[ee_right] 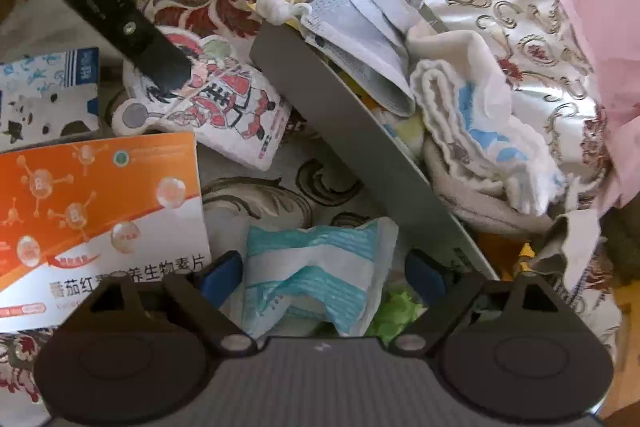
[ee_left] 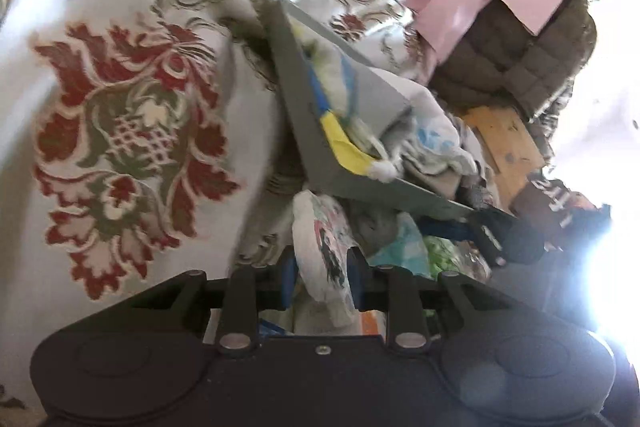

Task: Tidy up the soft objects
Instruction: 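Lift both packets with both tools and carry them toward the gray tray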

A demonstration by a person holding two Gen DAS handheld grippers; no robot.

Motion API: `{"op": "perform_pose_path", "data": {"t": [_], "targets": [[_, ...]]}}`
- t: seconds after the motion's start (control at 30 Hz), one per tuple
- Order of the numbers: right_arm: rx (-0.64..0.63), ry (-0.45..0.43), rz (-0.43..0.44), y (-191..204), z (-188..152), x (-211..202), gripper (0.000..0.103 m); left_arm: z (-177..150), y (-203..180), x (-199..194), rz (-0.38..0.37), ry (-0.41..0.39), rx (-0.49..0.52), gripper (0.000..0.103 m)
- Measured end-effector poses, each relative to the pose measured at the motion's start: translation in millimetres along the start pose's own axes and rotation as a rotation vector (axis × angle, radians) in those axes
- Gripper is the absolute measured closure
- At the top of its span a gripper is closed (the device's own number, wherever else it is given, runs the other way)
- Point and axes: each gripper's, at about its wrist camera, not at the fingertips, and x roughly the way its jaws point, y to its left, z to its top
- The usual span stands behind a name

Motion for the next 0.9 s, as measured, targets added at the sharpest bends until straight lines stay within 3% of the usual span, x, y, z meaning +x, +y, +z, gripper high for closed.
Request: {"op": "perform_pose_path", "data": {"t": [0.03,0.2,0.37,0.57,0.9], "targets": [[0.007,0.007,0.035,-3.5,0.6,1.2,0.022,-0.6,-2.5,1.4,0.006,0.008,0.023,0.075],[-0.003,0.005,0.133,-20.5,-1.5,6.7,0.022,-3.9,-4.2,5.6,0.038,0.014,0.036,0.076],[-0.013,0.022,0.172,-31.1,1.1,10.9,0.025,-2.1,-2.5,2.9,0.082,-0.006,0.011,0.084],[-0.033,-0.022,0.073,-8.8,-3.4,-4.3,0.036,-6.6,-14.7,1.1,0.117,-0.026,0.040,0.087],[0.120,-0.214,-0.179,31.2,-37.9,-35.2,0.038,-21.2,-41.2,-14.7,0.185,-0.113,0.086,0.089]]}}
